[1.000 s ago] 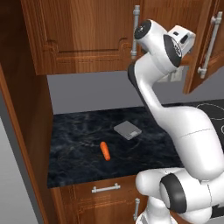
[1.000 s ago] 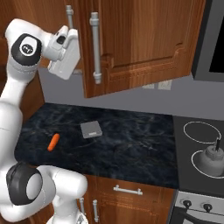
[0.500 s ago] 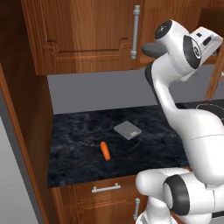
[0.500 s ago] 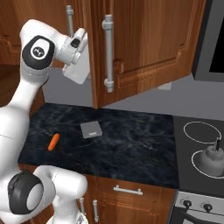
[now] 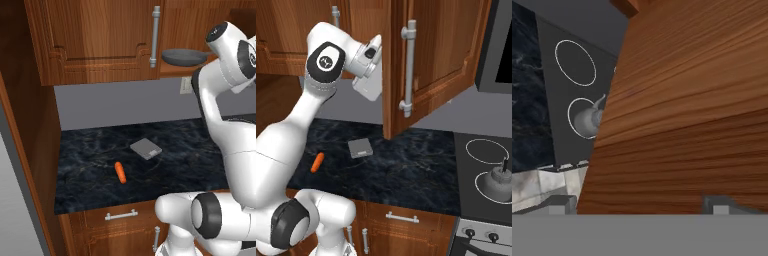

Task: Pick the pan from the cabinet and place it on the stove. Then turn on the stove burner for the pan.

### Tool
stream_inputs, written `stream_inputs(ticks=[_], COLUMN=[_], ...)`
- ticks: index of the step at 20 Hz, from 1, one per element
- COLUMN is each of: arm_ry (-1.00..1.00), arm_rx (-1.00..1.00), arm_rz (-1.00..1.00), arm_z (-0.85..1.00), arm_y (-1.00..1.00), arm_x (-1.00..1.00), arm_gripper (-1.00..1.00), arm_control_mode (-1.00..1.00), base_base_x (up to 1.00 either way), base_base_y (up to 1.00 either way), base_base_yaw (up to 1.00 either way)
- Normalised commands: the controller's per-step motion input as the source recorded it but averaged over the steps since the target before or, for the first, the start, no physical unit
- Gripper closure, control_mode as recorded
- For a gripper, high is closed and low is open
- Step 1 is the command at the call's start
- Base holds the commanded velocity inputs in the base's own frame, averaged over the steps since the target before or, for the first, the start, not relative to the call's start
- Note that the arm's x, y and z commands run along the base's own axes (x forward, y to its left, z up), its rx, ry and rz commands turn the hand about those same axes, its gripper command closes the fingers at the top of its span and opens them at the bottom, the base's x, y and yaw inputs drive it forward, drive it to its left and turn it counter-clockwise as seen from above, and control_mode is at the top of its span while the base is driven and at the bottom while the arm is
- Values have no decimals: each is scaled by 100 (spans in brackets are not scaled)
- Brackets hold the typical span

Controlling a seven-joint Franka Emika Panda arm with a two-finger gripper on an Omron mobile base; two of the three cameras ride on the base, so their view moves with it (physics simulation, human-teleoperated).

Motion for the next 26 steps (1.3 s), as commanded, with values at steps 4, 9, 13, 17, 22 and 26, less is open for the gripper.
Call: stream_inputs(ticks=[4,9,13,17,22,26], arm_ry=[0,0,0,-1,-6,-10], arm_rx=[2,3,4,6,3,8], arm_rz=[-9,-7,-6,-3,-2,0], arm_z=[0,0,0,0,0,0], arm_y=[-69,-66,-57,-49,-30,-7], arm_x=[-6,0,0,-4,-10,-17], arm_gripper=[-100,-100,-100,-100,-100,-100], arm_control_mode=[-100,-100,-100,-100,-100,-100], base_base_x=[0,0,0,0,0,0], base_base_y=[0,0,0,0,0,0], base_base_yaw=[0,0,0,0,0,0])
